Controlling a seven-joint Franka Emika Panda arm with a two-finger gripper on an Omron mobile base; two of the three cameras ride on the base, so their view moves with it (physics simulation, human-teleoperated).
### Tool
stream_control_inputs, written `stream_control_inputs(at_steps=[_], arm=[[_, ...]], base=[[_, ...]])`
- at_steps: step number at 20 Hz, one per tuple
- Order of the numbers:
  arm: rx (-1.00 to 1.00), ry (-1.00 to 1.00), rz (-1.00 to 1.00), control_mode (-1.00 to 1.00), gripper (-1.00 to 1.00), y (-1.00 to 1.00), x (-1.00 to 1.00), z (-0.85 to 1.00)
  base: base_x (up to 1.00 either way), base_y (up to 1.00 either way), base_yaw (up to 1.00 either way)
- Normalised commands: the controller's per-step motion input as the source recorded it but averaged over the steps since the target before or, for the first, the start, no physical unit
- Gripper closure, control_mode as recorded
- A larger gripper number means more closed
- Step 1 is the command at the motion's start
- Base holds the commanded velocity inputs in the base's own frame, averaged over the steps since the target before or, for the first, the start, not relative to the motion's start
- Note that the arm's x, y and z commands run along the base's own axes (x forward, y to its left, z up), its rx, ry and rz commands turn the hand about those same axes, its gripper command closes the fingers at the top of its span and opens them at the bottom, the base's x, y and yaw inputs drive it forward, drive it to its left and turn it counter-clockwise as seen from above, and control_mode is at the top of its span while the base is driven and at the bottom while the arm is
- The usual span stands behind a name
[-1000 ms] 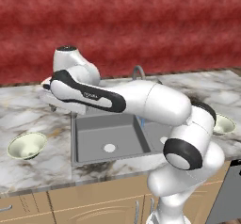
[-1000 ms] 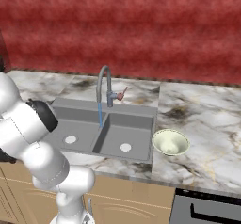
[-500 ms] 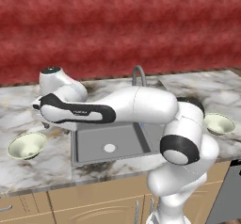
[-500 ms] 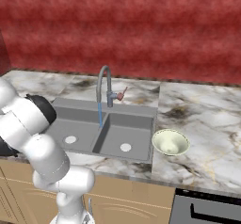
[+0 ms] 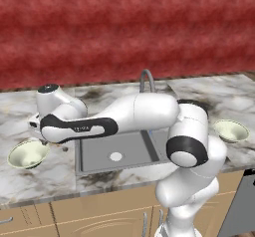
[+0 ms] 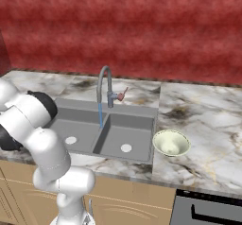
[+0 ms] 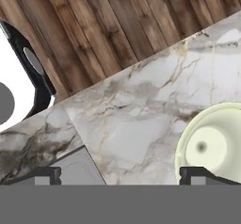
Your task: Rinse each bowl for a few seconds and place them down in the sink or on the counter.
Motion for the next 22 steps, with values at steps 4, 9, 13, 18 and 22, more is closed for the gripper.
stream_control_inputs(at_steps=[4, 9, 13, 18, 22], arm=[[0.0, -0.03, 0.0, -1.0, -1.0, 0.16, 0.0, -0.29], [0.0, -0.02, 0.0, -1.0, -1.0, 0.07, 0.0, -0.22], [0.0, -0.01, 0.0, -1.0, -1.0, 0.14, 0.0, -0.24], [0.0, -0.01, 0.0, -1.0, -1.0, 0.14, 0.0, -0.24], [0.0, -0.02, 0.0, -1.0, -1.0, 0.09, 0.08, -0.15]], base=[[0.0, 0.0, 0.0], [0.0, 0.0, 0.0], [0.0, 0.0, 0.0], [0.0, 0.0, 0.0], [0.0, 0.0, 0.0]])
